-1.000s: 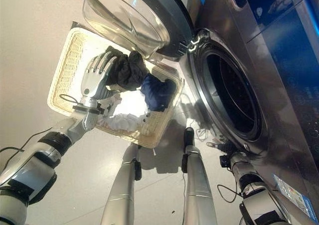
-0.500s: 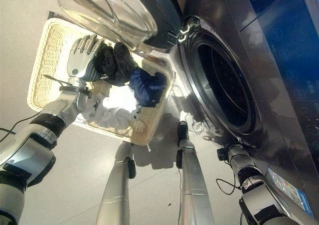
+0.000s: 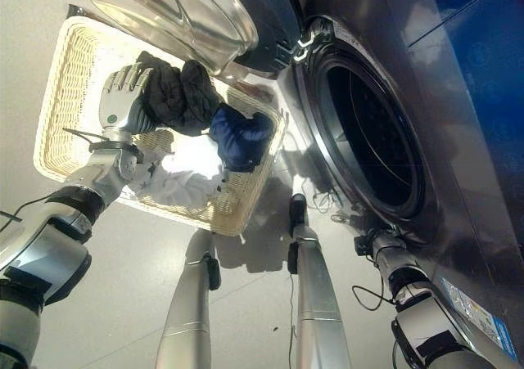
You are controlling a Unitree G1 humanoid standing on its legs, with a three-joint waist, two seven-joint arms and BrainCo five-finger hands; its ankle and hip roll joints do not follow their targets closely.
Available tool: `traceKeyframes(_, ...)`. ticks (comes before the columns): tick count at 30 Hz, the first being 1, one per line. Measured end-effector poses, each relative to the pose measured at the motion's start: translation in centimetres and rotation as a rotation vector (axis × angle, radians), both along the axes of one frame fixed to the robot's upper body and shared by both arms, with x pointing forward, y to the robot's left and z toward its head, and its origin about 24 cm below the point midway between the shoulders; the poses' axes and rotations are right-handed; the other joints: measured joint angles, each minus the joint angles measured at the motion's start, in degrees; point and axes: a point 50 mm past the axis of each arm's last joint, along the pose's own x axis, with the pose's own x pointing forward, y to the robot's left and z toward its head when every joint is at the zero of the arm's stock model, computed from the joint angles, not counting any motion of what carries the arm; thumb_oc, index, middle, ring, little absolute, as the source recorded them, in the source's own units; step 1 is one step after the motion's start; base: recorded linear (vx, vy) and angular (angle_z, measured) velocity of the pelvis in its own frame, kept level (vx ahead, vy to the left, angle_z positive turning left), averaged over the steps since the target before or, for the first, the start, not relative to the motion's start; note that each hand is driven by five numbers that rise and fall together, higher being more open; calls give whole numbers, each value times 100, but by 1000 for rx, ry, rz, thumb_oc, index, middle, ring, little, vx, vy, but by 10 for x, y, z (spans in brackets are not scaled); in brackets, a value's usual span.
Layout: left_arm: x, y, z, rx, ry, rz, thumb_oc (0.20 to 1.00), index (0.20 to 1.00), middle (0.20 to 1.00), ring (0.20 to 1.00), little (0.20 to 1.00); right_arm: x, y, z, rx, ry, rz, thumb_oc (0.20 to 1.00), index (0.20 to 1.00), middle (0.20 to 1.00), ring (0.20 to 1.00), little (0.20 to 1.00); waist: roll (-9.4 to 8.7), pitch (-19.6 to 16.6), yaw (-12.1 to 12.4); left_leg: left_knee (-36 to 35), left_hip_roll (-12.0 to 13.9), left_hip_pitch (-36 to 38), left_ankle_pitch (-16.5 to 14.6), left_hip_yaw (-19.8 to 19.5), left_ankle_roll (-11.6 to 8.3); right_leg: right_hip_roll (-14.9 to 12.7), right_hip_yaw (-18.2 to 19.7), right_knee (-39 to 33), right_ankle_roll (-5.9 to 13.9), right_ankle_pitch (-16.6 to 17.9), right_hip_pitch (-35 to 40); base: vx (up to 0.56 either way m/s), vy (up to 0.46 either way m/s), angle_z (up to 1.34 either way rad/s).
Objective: Put the clothes into the washing machine.
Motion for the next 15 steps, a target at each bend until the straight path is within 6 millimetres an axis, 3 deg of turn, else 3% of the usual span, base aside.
traceKeyframes(15,0,4,3,-34,4,-5,1000,1000,1000,1000,1000,6,5,8,-3,-25,19,1000,1000,1000,1000,1000,-72,-7,3,-6,6,-15,3,-16,-5,9,-4,-12,7,4,-17,0,0,0)
